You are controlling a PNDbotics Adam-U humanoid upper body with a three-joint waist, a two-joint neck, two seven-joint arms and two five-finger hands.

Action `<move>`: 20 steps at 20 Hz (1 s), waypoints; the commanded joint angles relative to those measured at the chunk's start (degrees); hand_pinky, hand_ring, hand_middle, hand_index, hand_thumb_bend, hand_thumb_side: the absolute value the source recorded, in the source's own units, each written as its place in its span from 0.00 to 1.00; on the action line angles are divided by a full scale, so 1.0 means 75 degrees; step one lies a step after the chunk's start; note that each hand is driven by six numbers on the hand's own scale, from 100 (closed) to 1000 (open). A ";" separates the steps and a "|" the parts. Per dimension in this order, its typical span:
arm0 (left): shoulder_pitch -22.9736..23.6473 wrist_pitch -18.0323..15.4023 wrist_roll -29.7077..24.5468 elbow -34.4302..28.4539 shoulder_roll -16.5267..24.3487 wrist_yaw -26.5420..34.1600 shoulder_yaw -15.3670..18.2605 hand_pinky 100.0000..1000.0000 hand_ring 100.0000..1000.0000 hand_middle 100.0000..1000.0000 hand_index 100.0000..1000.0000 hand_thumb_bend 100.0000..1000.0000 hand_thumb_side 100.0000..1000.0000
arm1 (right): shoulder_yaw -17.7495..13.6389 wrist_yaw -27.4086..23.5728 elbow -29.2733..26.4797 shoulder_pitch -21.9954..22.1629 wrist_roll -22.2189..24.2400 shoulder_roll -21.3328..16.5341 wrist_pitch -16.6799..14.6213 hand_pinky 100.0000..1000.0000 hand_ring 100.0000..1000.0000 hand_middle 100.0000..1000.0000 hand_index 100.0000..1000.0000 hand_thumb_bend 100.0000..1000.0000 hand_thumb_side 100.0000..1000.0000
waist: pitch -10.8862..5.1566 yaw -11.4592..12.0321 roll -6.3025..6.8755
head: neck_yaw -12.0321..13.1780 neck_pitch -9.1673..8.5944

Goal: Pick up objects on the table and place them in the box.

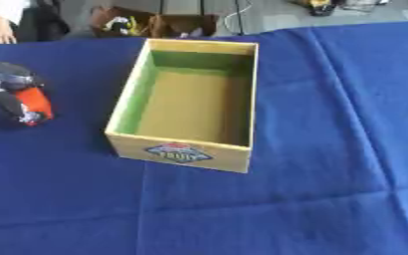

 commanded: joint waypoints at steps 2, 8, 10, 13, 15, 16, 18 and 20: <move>-0.0077 -0.0023 0.0301 0.0113 0.0156 -0.0181 0.0021 0.40 0.48 0.60 0.86 0.36 0.28 | -0.0035 0.0073 -0.0112 -0.0074 -0.0026 -0.0050 -0.0016 0.73 0.80 0.77 0.86 0.00 1.00 | -0.0121 -0.0012 -0.0008 | 0.0005 -0.0077; -0.0095 0.0005 0.0572 0.0215 0.0117 -0.0221 0.0076 0.37 0.48 0.60 0.78 0.32 0.25 | 0.0013 0.0054 -0.0112 -0.0071 0.0029 -0.0049 -0.0012 0.73 0.80 0.77 0.86 0.00 1.00 | -0.0128 -0.0001 -0.0016 | -0.0018 -0.0076; -0.0101 0.0024 0.0569 0.0238 0.0110 -0.0166 0.0081 0.39 0.51 0.63 0.80 0.36 0.29 | 0.0017 0.0058 -0.0112 -0.0070 0.0038 -0.0049 -0.0013 0.73 0.80 0.77 0.86 0.00 1.00 | -0.0132 0.0007 -0.0016 | -0.0012 -0.0077; -0.0090 0.0009 0.0369 0.0254 0.0118 -0.0102 0.0050 0.52 0.71 0.84 0.99 0.65 0.62 | 0.0015 0.0067 -0.0112 -0.0061 0.0039 -0.0046 -0.0009 0.73 0.80 0.77 0.85 0.00 1.00 | -0.0140 0.0016 -0.0011 | -0.0004 -0.0072; -0.0091 0.0038 0.0215 0.0193 0.0146 -0.0255 0.0025 0.49 0.69 0.83 1.00 0.64 0.63 | 0.0020 0.0086 -0.0112 -0.0056 0.0039 -0.0048 -0.0010 0.73 0.80 0.77 0.84 0.00 1.00 | -0.0146 0.0021 -0.0012 | -0.0005 -0.0077; -0.0099 0.0067 0.0180 0.0162 0.0143 -0.0346 0.0049 0.46 0.67 0.83 1.00 0.61 0.61 | 0.0025 0.0094 -0.0112 -0.0055 0.0042 -0.0049 -0.0011 0.73 0.80 0.77 0.84 0.00 1.00 | -0.0150 0.0025 -0.0014 | -0.0005 -0.0080; -0.0110 0.0114 0.0183 0.0117 0.0122 -0.0444 0.0103 0.43 0.63 0.83 1.00 0.55 0.57 | 0.0039 0.0108 -0.0112 -0.0046 0.0059 -0.0049 -0.0009 0.73 0.80 0.77 0.84 0.00 1.00 | -0.0160 0.0036 -0.0017 | -0.0008 -0.0085; -0.0119 0.0139 0.0229 0.0071 0.0128 -0.0487 0.0125 0.47 0.71 0.85 1.00 0.59 0.62 | 0.0047 0.0117 -0.0112 -0.0037 0.0075 -0.0045 0.0000 0.73 0.80 0.77 0.84 0.00 1.00 | -0.0167 0.0046 -0.0017 | -0.0012 -0.0085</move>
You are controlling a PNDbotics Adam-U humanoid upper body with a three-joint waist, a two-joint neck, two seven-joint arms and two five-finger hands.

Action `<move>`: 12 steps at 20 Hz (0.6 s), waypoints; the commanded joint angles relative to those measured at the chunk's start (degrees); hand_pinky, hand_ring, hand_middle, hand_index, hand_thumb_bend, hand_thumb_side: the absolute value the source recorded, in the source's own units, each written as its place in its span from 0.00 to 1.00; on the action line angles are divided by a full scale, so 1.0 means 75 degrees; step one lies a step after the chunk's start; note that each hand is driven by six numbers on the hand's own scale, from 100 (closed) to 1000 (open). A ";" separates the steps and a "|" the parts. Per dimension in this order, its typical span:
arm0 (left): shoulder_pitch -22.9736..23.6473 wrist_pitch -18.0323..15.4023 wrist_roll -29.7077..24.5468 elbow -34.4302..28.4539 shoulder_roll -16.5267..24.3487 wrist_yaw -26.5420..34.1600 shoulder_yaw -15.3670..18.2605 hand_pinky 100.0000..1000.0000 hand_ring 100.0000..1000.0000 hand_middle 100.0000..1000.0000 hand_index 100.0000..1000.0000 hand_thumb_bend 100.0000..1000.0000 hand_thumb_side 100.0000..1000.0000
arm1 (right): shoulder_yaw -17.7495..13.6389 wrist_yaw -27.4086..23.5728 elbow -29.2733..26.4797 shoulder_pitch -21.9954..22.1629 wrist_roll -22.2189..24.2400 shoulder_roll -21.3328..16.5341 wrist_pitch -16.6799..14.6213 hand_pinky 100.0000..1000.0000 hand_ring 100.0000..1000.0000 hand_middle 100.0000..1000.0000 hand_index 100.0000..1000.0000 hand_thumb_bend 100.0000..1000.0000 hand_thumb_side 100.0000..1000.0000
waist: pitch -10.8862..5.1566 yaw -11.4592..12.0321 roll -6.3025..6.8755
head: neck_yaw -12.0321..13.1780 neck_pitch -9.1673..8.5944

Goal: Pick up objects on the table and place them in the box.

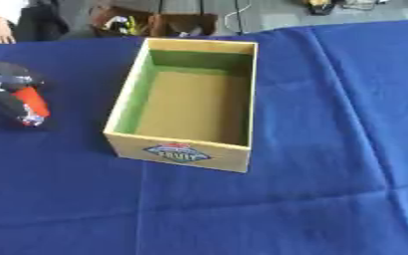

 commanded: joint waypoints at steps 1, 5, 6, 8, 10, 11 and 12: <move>-0.0118 0.0058 0.0021 -0.0134 0.0199 -0.0146 0.0120 0.49 0.74 0.87 1.00 0.62 0.65 | 0.0022 0.0098 -0.0112 -0.0031 0.0039 -0.0045 0.0003 0.73 0.80 0.77 0.84 0.00 1.00 | -0.0183 0.0030 -0.0019 | -0.0004 -0.0084; -0.0115 0.0174 -0.0051 -0.0182 0.0231 -0.0346 0.0155 0.51 0.75 0.87 1.00 0.64 0.73 | 0.0024 0.0102 -0.0112 -0.0008 0.0059 -0.0035 0.0029 0.73 0.80 0.77 0.84 0.00 1.00 | -0.0204 0.0056 -0.0013 | -0.0011 -0.0074; -0.0117 0.0232 -0.0105 -0.0184 0.0241 -0.0411 0.0171 0.51 0.75 0.87 1.00 0.66 0.75 | 0.0024 0.0102 -0.0112 -0.0003 0.0065 -0.0033 0.0036 0.73 0.80 0.77 0.84 0.00 1.00 | -0.0212 0.0063 -0.0012 | -0.0007 -0.0070; -0.0122 0.0321 -0.0186 -0.0218 0.0248 -0.0489 0.0215 0.50 0.74 0.85 1.00 0.65 0.76 | 0.0028 0.0101 -0.0112 0.0009 0.0075 -0.0029 0.0044 0.73 0.80 0.77 0.84 0.00 1.00 | -0.0223 0.0078 -0.0013 | -0.0009 -0.0059; -0.0126 0.0391 -0.0202 -0.0271 0.0266 -0.0501 0.0276 0.50 0.74 0.85 1.00 0.61 0.79 | 0.0035 0.0102 -0.0112 0.0026 0.0092 -0.0023 0.0054 0.73 0.80 0.77 0.84 0.00 1.00 | -0.0235 0.0100 -0.0011 | -0.0012 -0.0049; -0.0126 0.0415 -0.0194 -0.0301 0.0270 -0.0479 0.0304 0.50 0.74 0.85 1.00 0.63 0.77 | 0.0034 0.0102 -0.0112 0.0032 0.0096 -0.0016 0.0064 0.73 0.80 0.77 0.84 0.00 1.00 | -0.0240 0.0111 -0.0010 | -0.0017 -0.0045; -0.0122 0.0431 -0.0178 -0.0333 0.0266 -0.0416 0.0341 0.49 0.73 0.84 1.00 0.62 0.78 | 0.0032 0.0104 -0.0112 0.0037 0.0100 -0.0010 0.0074 0.73 0.80 0.77 0.84 0.00 1.00 | -0.0244 0.0124 -0.0011 | -0.0021 -0.0043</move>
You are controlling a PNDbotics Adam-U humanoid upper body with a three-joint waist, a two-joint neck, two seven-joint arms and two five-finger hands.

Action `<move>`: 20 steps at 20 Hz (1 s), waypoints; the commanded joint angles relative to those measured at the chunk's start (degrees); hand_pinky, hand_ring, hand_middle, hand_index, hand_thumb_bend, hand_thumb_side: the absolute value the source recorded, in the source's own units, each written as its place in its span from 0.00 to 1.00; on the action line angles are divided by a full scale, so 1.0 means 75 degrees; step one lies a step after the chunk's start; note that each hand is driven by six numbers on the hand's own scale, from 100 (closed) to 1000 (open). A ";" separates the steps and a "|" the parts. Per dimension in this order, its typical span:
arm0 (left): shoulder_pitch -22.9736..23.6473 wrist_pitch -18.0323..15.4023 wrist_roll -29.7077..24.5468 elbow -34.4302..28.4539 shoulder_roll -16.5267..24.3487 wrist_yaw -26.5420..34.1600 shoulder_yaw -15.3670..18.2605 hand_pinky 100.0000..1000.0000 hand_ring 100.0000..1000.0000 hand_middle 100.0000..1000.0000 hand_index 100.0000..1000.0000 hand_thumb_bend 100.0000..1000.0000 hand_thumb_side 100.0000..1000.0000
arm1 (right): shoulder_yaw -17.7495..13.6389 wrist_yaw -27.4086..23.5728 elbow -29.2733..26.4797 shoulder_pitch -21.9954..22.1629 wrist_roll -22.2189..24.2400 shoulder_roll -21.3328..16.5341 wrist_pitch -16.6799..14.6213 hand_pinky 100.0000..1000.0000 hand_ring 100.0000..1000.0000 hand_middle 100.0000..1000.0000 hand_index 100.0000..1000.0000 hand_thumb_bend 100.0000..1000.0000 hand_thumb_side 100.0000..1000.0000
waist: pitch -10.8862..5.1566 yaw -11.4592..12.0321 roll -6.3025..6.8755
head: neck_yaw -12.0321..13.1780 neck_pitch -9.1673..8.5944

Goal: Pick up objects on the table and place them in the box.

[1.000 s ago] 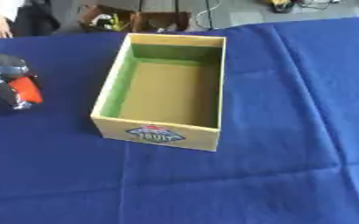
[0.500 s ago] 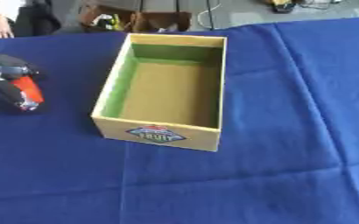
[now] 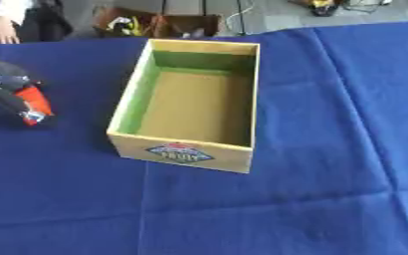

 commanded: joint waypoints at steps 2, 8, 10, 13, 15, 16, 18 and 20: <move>-0.0106 0.0105 0.0026 -0.0245 0.0277 0.0203 0.0221 0.49 0.73 0.84 1.00 0.62 0.79 | 0.0003 0.0069 -0.0112 -0.0009 0.0032 -0.0007 0.0030 0.73 0.80 0.77 0.84 0.00 1.00 | -0.0218 0.0046 -0.0011 | -0.0019 -0.0041; -0.0066 0.0263 -0.0115 -0.0301 0.0364 0.0293 0.0215 0.49 0.74 0.83 1.00 0.62 0.79 | -0.0008 0.0069 -0.0112 0.0004 0.0028 -0.0001 0.0036 0.73 0.80 0.77 0.84 0.00 1.00 | -0.0240 0.0079 -0.0018 | -0.0019 -0.0027; -0.0060 0.0312 -0.0191 -0.0289 0.0377 0.0209 0.0211 0.49 0.73 0.82 1.00 0.61 0.79 | -0.0013 0.0067 -0.0112 0.0009 0.0023 -0.0003 0.0031 0.73 0.80 0.77 0.84 0.00 1.00 | -0.0246 0.0087 -0.0022 | -0.0020 -0.0024; -0.0049 0.0361 -0.0275 -0.0223 0.0343 0.0267 0.0238 0.44 0.67 0.77 1.00 0.59 0.76 | -0.0024 0.0066 -0.0112 0.0010 0.0008 0.0007 0.0032 0.73 0.80 0.77 0.84 0.00 1.00 | -0.0243 0.0090 -0.0027 | -0.0023 -0.0032; -0.0040 0.0409 -0.0320 -0.0164 0.0318 0.0361 0.0249 0.38 0.59 0.71 1.00 0.56 0.73 | -0.0025 0.0068 -0.0112 0.0009 0.0005 0.0014 0.0033 0.74 0.80 0.77 0.84 0.00 1.00 | -0.0236 0.0086 -0.0033 | -0.0022 -0.0038; -0.0029 0.0449 -0.0336 -0.0137 0.0315 0.0394 0.0250 0.37 0.59 0.70 1.00 0.56 0.72 | -0.0025 0.0072 -0.0112 0.0007 0.0005 0.0016 0.0029 0.74 0.80 0.77 0.84 0.00 1.00 | -0.0230 0.0083 -0.0040 | -0.0021 -0.0040; -0.0012 0.0519 -0.0365 -0.0107 0.0323 0.0410 0.0238 0.37 0.58 0.70 0.98 0.55 0.71 | -0.0027 0.0073 -0.0112 0.0009 0.0002 0.0020 0.0021 0.74 0.80 0.77 0.84 0.00 1.00 | -0.0221 0.0078 -0.0050 | -0.0023 -0.0043; -0.0009 0.0557 -0.0366 -0.0108 0.0313 0.0438 0.0241 0.37 0.58 0.70 0.97 0.52 0.69 | -0.0035 0.0068 -0.0112 0.0010 -0.0011 0.0030 0.0031 0.74 0.80 0.77 0.84 0.00 1.00 | -0.0214 0.0082 -0.0049 | -0.0018 -0.0038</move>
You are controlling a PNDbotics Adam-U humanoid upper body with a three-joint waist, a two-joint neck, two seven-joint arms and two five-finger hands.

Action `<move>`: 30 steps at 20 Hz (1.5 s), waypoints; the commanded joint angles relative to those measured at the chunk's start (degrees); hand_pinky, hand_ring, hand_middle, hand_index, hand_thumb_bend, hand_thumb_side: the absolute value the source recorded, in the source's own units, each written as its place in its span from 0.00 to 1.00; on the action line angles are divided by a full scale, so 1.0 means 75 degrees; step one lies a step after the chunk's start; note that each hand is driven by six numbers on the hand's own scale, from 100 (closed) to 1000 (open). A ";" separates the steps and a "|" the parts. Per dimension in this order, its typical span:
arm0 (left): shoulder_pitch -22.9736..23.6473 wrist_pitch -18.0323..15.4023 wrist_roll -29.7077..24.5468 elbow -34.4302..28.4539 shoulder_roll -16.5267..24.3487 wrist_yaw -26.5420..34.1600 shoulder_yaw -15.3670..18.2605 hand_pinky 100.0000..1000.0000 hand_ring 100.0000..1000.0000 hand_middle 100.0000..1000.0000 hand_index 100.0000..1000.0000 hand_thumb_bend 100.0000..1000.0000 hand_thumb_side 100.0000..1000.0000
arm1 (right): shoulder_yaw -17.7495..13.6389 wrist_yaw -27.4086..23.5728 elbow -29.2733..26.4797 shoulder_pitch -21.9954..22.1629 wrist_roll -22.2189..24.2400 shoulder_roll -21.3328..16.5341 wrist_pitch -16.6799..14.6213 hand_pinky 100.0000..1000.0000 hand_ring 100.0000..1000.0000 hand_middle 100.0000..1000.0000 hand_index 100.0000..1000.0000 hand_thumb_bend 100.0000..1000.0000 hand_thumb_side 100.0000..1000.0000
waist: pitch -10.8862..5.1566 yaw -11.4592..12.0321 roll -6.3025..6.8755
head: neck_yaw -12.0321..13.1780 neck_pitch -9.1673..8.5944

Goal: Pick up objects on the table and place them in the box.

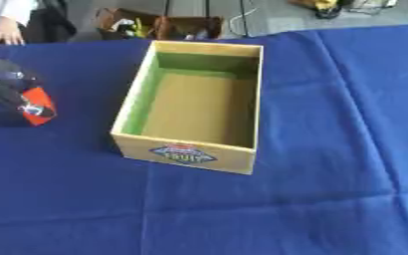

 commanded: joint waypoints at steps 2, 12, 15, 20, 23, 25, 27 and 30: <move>-0.0089 0.0082 -0.0005 -0.0044 0.0284 0.0116 0.0084 0.37 0.58 0.69 0.94 0.52 0.68 | -0.0032 0.0058 -0.0112 -0.0016 -0.0040 -0.0024 0.0020 0.74 0.80 0.77 0.84 0.00 1.00 | -0.0161 0.0017 -0.0001 | -0.0001 -0.0044; -0.0082 0.0115 0.0004 0.0076 0.0231 0.0131 0.0056 0.30 0.52 0.61 0.90 0.44 0.61 | -0.0034 0.0035 -0.0112 -0.0026 -0.0092 -0.0023 -0.0014 0.74 0.80 0.77 0.84 0.00 1.00 | -0.0149 -0.0014 -0.0001 | 0.0000 -0.0069; -0.0082 0.0136 0.0159 0.0056 0.0210 0.0122 0.0064 0.21 0.45 0.53 0.84 0.33 0.51 | -0.0029 0.0049 -0.0112 -0.0029 -0.0077 -0.0018 -0.0007 0.74 0.80 0.77 0.84 0.00 1.00 | -0.0138 -0.0032 0.0005 | 0.0004 -0.0081; -0.0077 0.0125 0.0344 0.0106 0.0183 0.0079 0.0041 0.15 0.41 0.48 0.79 0.31 0.48 | -0.0033 0.0059 -0.0112 -0.0036 -0.0074 -0.0013 -0.0005 0.74 0.80 0.77 0.84 0.00 1.00 | -0.0131 -0.0048 0.0014 | 0.0009 -0.0088; -0.0080 0.0121 0.0513 0.0107 0.0166 0.0037 0.0040 0.07 0.36 0.43 0.73 0.30 0.42 | -0.0038 0.0065 -0.0112 -0.0034 -0.0076 -0.0008 -0.0003 0.74 0.80 0.77 0.84 0.00 1.00 | -0.0136 -0.0055 0.0013 | 0.0016 -0.0084; -0.0084 0.0130 0.0694 0.0115 0.0145 0.0002 0.0046 0.04 0.34 0.42 0.70 0.28 0.39 | -0.0032 0.0069 -0.0112 -0.0029 -0.0067 -0.0003 0.0003 0.74 0.80 0.77 0.84 0.00 1.00 | -0.0138 -0.0058 0.0008 | 0.0019 -0.0081; -0.0089 0.0138 0.0850 0.0136 0.0136 -0.0036 0.0044 0.01 0.33 0.40 0.67 0.23 0.34 | -0.0025 0.0075 -0.0112 -0.0027 -0.0053 0.0003 0.0006 0.74 0.80 0.77 0.84 0.00 1.00 | -0.0136 -0.0057 0.0006 | 0.0025 -0.0083; -0.0103 0.0173 0.1053 0.0161 0.0127 -0.0109 0.0055 0.00 0.30 0.38 0.62 0.17 0.32 | -0.0017 0.0080 -0.0112 -0.0026 -0.0034 0.0007 0.0009 0.74 0.80 0.77 0.84 0.00 1.00 | -0.0135 -0.0050 0.0007 | 0.0028 -0.0074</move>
